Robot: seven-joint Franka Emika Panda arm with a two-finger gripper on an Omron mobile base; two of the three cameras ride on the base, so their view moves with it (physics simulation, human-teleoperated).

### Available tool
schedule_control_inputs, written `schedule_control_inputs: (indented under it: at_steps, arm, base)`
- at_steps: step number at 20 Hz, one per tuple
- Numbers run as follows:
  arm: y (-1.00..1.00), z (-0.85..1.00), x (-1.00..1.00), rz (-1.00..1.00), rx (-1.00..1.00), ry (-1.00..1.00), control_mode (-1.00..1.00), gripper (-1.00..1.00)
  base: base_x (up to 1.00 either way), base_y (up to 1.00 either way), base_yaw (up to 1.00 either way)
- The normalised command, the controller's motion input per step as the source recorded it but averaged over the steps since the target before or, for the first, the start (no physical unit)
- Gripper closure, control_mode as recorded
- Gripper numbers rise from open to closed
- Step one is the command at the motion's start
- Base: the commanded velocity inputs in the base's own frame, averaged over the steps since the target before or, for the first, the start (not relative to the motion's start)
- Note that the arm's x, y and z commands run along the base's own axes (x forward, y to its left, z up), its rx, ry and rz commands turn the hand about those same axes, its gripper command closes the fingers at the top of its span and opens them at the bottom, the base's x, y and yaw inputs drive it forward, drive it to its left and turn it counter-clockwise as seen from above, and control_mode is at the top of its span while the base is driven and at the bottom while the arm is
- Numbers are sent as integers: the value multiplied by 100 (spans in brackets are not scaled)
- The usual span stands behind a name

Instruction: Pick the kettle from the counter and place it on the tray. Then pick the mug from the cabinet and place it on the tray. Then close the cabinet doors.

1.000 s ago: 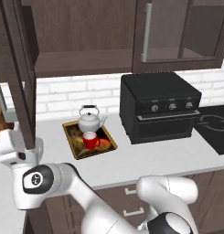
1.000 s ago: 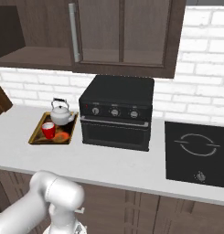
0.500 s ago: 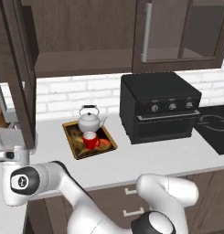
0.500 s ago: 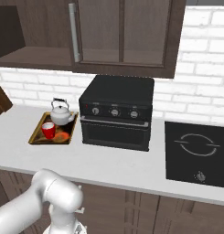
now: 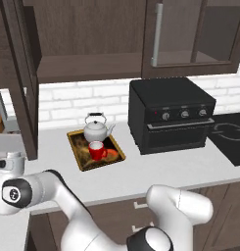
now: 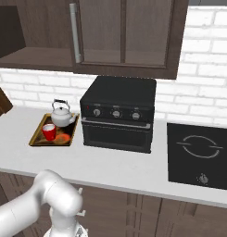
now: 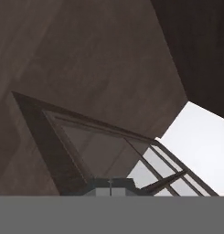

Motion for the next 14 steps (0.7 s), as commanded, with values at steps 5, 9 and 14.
schedule_control_inputs:
  at_steps: [5,9,14]
  arm:
    - [0,1,0,-13,0,-21,-100,100]
    - [0,13,0,-15,1,-22,-100,100]
    - [0,23,0,-12,8,-11,-100,100]
  base:
    - [0,0,0]
    - [0,0,0]
    - [0,0,0]
